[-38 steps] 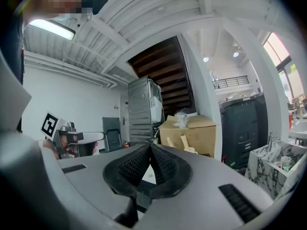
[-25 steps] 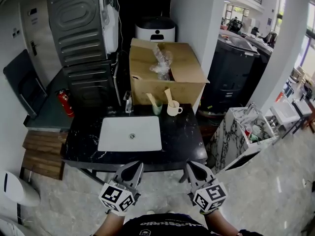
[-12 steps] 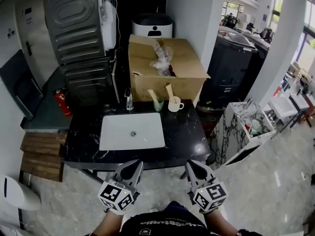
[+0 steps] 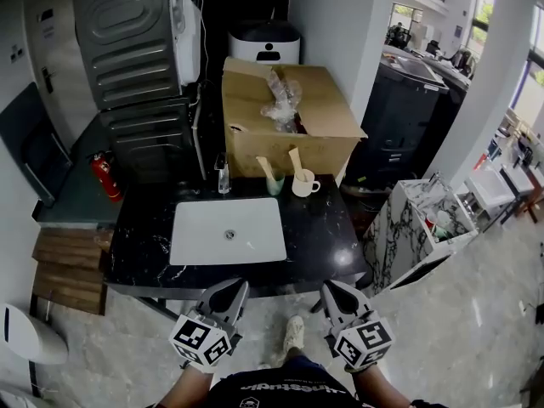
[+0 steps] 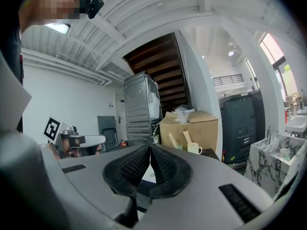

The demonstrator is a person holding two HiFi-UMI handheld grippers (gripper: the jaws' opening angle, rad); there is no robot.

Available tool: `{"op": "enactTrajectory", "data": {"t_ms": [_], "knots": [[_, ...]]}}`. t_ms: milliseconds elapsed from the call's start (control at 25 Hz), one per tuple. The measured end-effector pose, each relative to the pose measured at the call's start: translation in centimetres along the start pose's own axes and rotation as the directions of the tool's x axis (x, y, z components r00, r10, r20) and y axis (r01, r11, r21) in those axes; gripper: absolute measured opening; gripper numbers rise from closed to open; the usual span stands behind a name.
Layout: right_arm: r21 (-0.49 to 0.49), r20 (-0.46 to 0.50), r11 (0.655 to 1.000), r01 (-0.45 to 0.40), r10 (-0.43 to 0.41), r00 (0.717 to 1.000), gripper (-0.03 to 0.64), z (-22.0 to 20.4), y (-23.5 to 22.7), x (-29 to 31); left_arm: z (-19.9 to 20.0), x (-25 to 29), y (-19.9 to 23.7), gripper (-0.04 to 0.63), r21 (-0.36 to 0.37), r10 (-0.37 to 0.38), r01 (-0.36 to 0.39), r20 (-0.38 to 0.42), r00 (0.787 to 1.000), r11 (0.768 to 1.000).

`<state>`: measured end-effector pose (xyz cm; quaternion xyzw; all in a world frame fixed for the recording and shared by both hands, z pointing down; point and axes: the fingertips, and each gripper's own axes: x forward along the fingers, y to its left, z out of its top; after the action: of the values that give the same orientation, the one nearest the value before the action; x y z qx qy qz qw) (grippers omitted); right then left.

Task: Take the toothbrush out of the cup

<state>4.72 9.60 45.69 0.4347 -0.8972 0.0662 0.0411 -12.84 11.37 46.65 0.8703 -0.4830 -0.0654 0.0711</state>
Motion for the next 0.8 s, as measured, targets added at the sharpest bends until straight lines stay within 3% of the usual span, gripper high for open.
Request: {"op": "enactTrajectory", "data": {"t_ms": [360,800], "knots": [[0.01,0.005,0.999,-0.031,0.031,1.0,0.038,0.9,-4.5,5.5,0.4,5.7,3.2,0.015,0.0,0.026,-0.026,-0.002,1.0,1.0],[0.011,0.017,0.997,-0.082,0.082,0.996,0.038,4.6,-15.0,14.8,2.4,18.8,8.0,0.015,0.004,0.075,-0.075,0.013,0.997,0.997]]}}
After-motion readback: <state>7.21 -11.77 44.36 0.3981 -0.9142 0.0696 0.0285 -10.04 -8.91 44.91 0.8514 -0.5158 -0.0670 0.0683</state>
